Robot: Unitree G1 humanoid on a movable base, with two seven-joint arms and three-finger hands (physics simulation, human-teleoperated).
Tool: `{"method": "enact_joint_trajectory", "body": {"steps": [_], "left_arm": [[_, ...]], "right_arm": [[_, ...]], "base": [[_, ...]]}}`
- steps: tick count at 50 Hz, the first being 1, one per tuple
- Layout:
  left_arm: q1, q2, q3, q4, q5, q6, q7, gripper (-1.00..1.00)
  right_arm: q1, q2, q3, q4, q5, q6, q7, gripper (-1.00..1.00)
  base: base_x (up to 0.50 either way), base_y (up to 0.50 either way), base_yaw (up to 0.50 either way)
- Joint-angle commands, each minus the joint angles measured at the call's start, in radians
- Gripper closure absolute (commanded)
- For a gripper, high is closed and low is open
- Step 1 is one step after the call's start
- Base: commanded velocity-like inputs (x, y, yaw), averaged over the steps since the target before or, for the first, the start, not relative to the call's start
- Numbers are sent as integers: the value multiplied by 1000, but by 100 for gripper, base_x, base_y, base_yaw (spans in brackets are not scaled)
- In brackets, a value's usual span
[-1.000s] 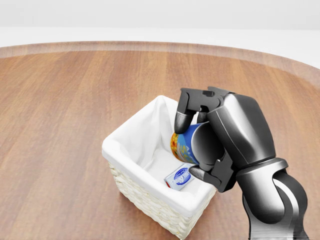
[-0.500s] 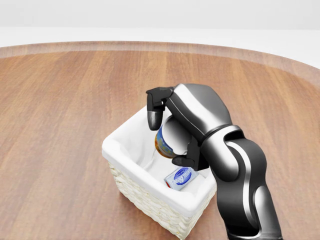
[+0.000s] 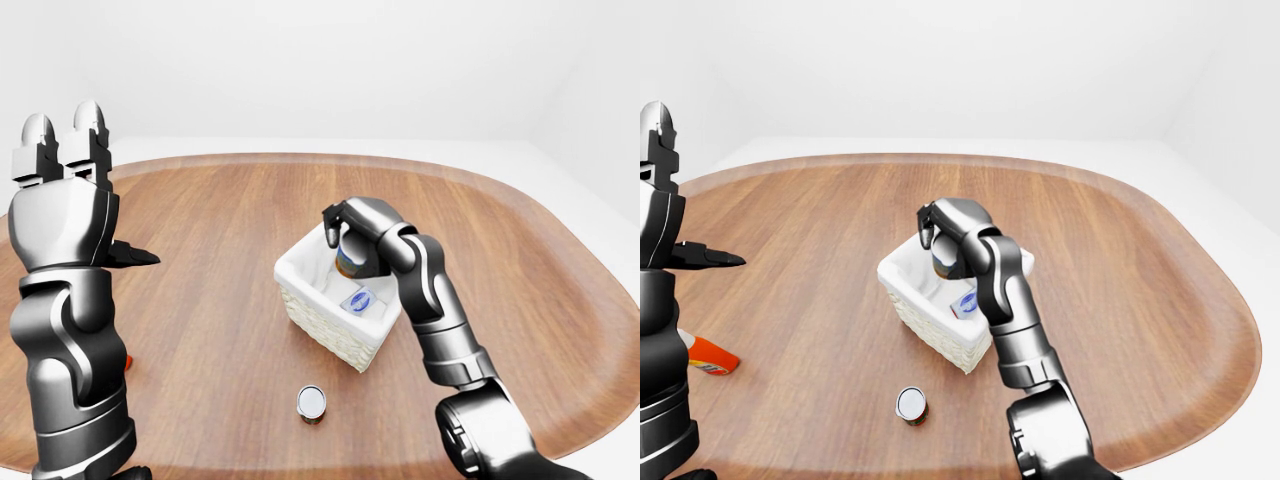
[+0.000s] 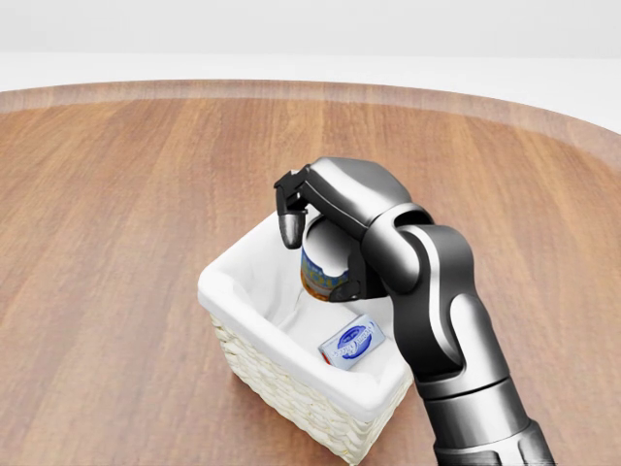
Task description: Pick up the alphabet soup and the cream cheese box, and put them in the basket.
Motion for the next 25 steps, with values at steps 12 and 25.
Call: {"method": "enact_joint_trajectory", "body": {"steps": [12,25], "left_arm": [[9,-2,2,-16,-8,0,7,-100],[6,-3,2,-11,-11,0,11,-100]], "right_arm": [[-113,-16,-14,261,12,-30,-72,100],[-123,-33,-16,373,41,-62,-135,100]], "base": [[0,0,0],[0,0,0]]}}
